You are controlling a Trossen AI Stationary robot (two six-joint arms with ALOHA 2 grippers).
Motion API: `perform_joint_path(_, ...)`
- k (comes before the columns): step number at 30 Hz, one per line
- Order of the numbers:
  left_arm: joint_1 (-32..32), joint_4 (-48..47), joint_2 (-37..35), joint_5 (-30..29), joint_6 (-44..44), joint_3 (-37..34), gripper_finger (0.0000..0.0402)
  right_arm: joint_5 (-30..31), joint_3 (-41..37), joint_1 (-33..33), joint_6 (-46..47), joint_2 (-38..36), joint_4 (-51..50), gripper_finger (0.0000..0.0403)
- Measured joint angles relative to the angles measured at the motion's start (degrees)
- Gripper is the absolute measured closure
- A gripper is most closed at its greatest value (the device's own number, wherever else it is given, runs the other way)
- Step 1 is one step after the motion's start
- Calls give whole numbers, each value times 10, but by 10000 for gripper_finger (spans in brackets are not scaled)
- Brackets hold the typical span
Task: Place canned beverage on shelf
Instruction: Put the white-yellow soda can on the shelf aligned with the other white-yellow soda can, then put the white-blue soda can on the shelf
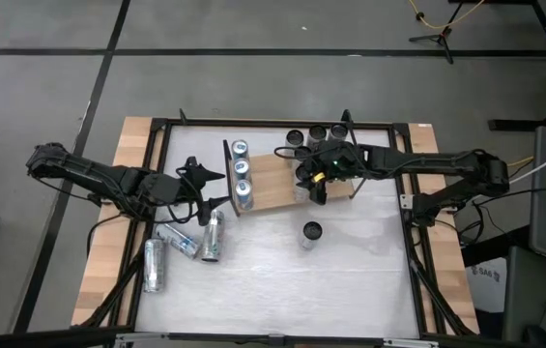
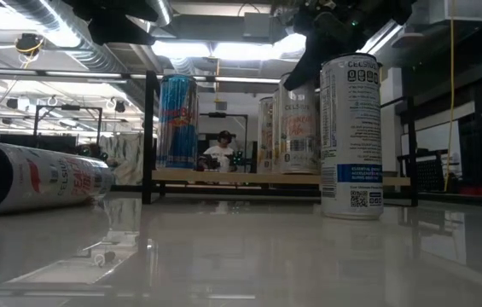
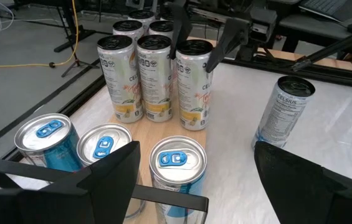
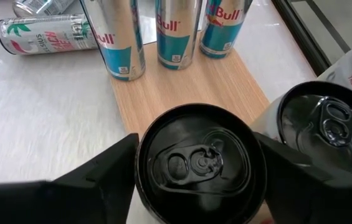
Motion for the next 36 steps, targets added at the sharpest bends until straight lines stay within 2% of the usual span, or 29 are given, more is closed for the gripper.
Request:
perform_joint_path(6, 0, 0, 0, 0, 0, 0, 93, -1, -1, 0, 1, 1, -3, 63)
perform_joint_path(10, 0, 0, 0, 0, 0, 0, 93, 0, -1, 0, 1, 1, -1, 43)
perform_joint_path(22, 0, 0, 0, 0, 0, 0, 93, -3, 0, 0, 1, 0, 2, 40)
perform_joint_path(28, 0, 0, 0, 0, 0, 0, 93, -60, 1, 0, 0, -13, 7, 40)
perform_joint_path(36, 0, 0, 1, 1, 0, 0, 93, -50, 2, 0, 0, -41, 26, 40)
